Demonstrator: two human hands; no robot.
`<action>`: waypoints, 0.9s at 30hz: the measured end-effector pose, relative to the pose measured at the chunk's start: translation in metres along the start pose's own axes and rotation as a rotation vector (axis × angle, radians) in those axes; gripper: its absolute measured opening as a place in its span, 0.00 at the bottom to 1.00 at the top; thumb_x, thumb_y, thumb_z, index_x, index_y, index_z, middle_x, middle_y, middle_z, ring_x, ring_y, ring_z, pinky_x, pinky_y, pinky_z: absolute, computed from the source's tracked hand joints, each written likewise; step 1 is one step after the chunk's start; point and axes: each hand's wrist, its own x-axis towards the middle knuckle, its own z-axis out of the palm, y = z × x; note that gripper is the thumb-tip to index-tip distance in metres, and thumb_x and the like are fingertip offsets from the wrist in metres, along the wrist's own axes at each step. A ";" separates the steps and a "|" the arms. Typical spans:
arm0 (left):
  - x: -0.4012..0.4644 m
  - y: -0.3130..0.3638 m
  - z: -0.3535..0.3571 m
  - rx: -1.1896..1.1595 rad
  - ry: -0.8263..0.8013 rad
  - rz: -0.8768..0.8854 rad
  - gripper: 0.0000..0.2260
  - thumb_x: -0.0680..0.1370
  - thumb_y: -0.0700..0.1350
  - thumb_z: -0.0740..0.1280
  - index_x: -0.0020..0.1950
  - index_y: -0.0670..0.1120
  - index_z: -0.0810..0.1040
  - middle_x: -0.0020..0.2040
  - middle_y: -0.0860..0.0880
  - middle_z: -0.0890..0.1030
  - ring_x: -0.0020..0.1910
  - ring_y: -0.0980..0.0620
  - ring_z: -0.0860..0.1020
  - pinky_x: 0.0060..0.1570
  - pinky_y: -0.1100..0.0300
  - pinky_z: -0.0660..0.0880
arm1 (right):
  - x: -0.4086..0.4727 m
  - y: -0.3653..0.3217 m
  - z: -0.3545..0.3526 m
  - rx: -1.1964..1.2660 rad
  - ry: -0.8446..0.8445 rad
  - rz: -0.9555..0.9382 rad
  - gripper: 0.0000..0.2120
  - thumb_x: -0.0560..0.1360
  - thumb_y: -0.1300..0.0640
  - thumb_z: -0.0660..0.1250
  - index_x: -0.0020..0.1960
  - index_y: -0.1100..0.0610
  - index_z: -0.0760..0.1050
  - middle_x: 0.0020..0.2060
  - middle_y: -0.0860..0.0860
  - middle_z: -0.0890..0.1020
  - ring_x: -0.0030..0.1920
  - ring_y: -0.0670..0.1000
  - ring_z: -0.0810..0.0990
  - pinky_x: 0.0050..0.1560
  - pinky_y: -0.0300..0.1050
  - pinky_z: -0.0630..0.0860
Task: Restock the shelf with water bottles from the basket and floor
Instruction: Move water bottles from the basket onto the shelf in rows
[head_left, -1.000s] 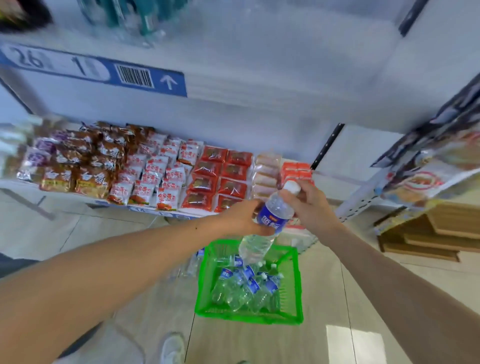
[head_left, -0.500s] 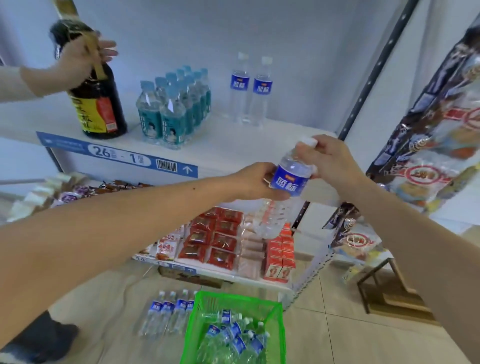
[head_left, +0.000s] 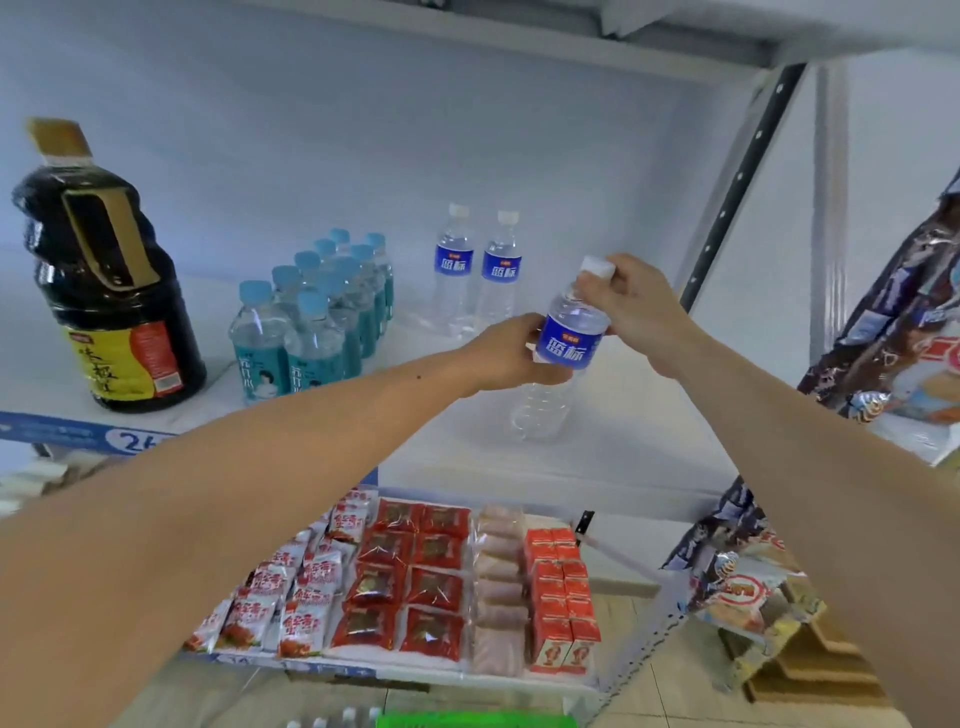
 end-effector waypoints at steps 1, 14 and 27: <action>0.009 -0.006 -0.005 0.008 -0.008 -0.019 0.31 0.70 0.49 0.75 0.69 0.47 0.67 0.65 0.50 0.75 0.58 0.50 0.77 0.58 0.56 0.75 | 0.011 0.003 0.004 -0.013 0.002 0.005 0.10 0.77 0.52 0.67 0.54 0.56 0.73 0.50 0.54 0.80 0.51 0.54 0.80 0.54 0.54 0.78; 0.062 -0.067 -0.014 0.017 -0.061 -0.180 0.36 0.70 0.53 0.74 0.74 0.49 0.61 0.71 0.52 0.68 0.65 0.50 0.72 0.61 0.57 0.71 | 0.080 0.051 0.017 -0.032 0.003 0.043 0.12 0.77 0.51 0.67 0.57 0.54 0.72 0.55 0.53 0.80 0.57 0.54 0.79 0.58 0.58 0.77; 0.078 -0.090 -0.002 0.207 -0.124 -0.265 0.38 0.70 0.56 0.73 0.75 0.48 0.60 0.72 0.52 0.67 0.68 0.51 0.69 0.66 0.56 0.68 | 0.072 0.070 0.028 0.034 -0.041 0.021 0.17 0.77 0.46 0.65 0.62 0.50 0.67 0.53 0.41 0.77 0.54 0.43 0.77 0.49 0.38 0.75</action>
